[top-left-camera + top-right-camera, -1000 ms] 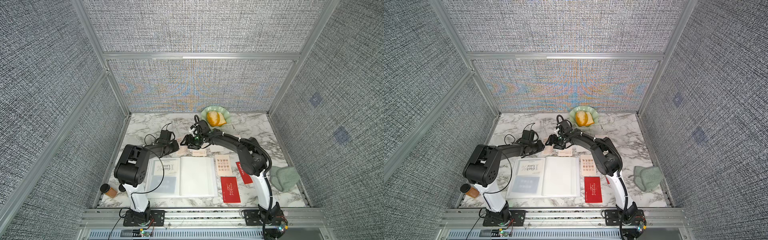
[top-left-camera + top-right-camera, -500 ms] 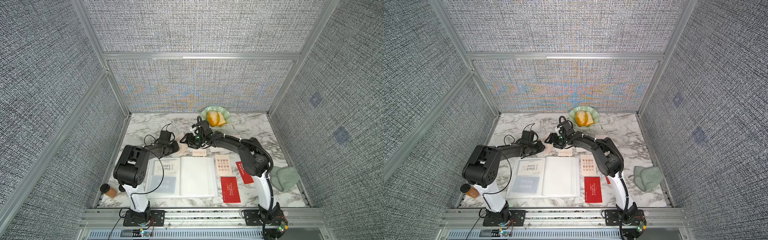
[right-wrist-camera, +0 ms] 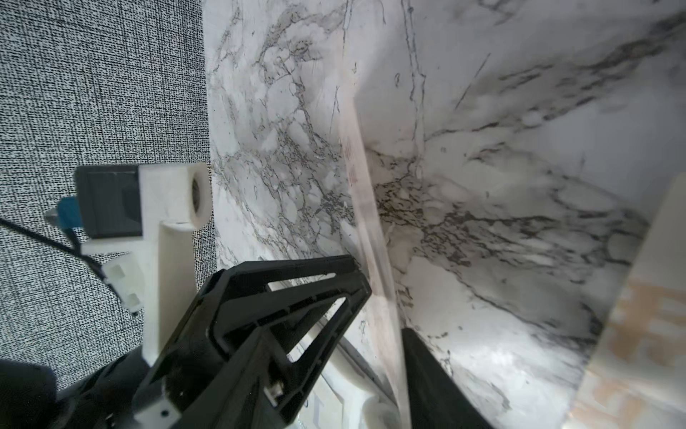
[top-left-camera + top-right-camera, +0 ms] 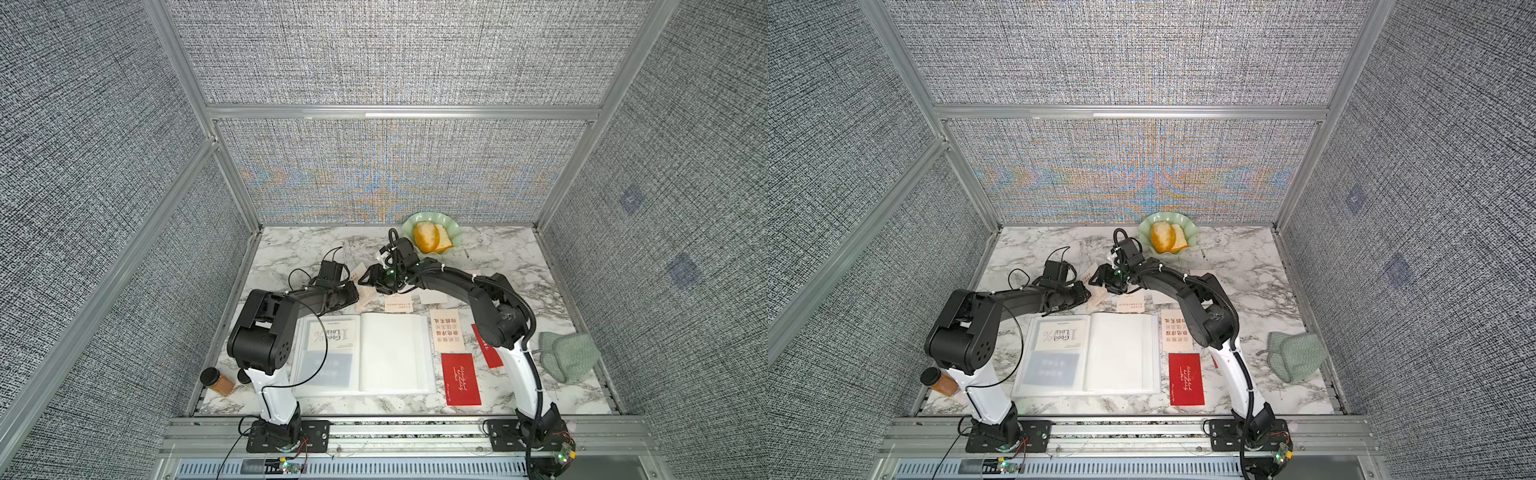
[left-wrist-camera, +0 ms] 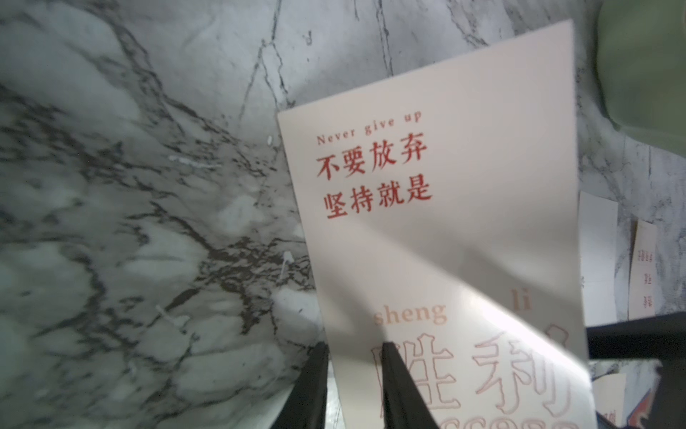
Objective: Place the photos into the photo albums
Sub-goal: Pick up the photo at the center of the board.
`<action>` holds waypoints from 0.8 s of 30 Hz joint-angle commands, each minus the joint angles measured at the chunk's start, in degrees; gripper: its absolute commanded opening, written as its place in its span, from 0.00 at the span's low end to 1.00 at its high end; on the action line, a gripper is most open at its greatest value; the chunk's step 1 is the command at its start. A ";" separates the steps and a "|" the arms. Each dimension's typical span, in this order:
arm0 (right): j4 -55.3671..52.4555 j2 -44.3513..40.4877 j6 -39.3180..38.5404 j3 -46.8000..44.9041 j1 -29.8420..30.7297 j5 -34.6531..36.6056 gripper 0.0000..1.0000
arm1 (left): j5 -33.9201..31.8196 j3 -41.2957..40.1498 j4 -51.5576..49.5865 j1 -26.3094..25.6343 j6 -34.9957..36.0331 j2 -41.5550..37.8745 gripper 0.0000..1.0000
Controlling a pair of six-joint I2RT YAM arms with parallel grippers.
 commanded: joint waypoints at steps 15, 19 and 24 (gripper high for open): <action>-7.25 0.08 -7.52 1.92 0.04 1.37 0.16 | -0.50 0.84 -7.83 0.72 0.83 -0.63 0.28; -8.00 -0.54 -8.56 1.87 -0.05 1.74 0.02 | -0.42 1.91 -8.74 0.84 0.96 -2.06 0.28; -7.51 -2.84 -9.94 0.52 -0.53 1.53 0.00 | -0.53 3.12 -9.74 0.93 0.86 -4.42 0.29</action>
